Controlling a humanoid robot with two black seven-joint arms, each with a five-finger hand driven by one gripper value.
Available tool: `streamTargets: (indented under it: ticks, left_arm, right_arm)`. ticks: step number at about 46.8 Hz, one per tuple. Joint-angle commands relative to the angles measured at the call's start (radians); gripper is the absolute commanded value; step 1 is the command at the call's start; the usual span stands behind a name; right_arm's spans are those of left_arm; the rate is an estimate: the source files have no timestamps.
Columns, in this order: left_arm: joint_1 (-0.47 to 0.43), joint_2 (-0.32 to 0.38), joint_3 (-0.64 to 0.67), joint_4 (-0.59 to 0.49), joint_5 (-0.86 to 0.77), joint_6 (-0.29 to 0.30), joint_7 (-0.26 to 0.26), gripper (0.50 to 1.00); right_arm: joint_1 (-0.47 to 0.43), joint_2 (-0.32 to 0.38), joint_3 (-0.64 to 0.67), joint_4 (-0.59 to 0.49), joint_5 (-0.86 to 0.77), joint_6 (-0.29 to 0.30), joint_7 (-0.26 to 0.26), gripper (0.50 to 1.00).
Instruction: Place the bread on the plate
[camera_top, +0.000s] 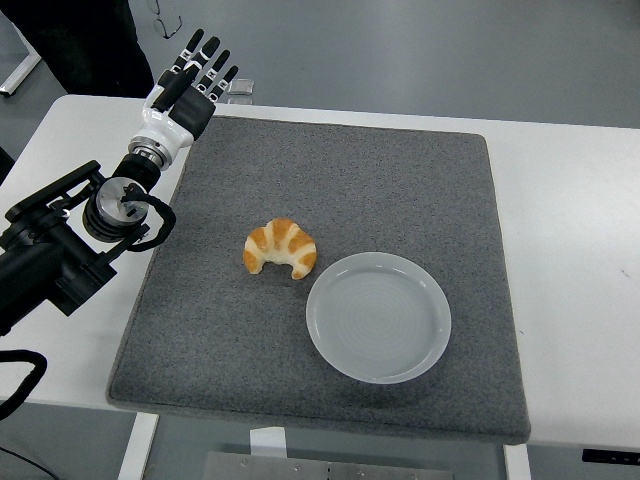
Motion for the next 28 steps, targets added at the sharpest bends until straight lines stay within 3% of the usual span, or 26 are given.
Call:
streamTargets:
  ticks: [1, 20, 28]
  left_arm:
    - [0.0, 0.0, 0.0, -0.002, 0.0, 0.002, -0.002, 1.0]
    - [-0.057, 0.026, 0.015, 0.003, 0.023, 0.006, -0.008, 1.0]
    - [-0.11, 0.035, 0.023, 0.011, 0.312, 0.043, -0.003, 1.0]
  right_arm:
    - [0.0, 0.0, 0.0, 0.0, 0.0, 0.0, 0.0, 0.952]
    - [0.0, 0.0, 0.0, 0.0, 0.0, 0.0, 0.0, 0.952]
    - [0.0, 0.0, 0.0, 0.0, 0.0, 0.0, 0.0, 0.952]
